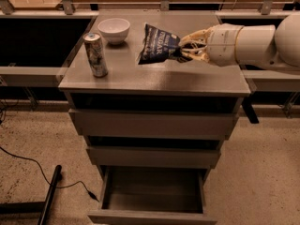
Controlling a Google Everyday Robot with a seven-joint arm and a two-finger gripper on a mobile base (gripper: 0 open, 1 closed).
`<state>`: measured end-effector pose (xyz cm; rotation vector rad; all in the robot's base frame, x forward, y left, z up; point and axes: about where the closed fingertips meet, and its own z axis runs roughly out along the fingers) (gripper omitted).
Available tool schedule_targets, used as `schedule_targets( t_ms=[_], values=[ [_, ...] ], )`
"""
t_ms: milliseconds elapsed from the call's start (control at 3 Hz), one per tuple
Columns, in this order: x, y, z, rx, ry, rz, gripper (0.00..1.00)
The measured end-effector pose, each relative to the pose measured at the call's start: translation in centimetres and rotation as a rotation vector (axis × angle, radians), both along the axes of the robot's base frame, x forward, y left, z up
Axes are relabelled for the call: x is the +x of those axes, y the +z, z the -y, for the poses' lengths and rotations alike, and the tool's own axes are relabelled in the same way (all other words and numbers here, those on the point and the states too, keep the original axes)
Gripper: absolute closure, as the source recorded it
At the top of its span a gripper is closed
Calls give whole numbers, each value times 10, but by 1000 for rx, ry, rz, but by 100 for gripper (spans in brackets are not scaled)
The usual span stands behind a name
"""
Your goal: Pick blue chip bag from bottom drawer and place on counter
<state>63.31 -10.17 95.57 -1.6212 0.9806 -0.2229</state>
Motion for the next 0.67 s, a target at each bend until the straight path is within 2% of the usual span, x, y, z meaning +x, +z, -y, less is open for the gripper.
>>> schedule_targets(
  t_ms=[667],
  values=[
    [2, 1, -5, 5, 0, 5, 53]
  ],
)
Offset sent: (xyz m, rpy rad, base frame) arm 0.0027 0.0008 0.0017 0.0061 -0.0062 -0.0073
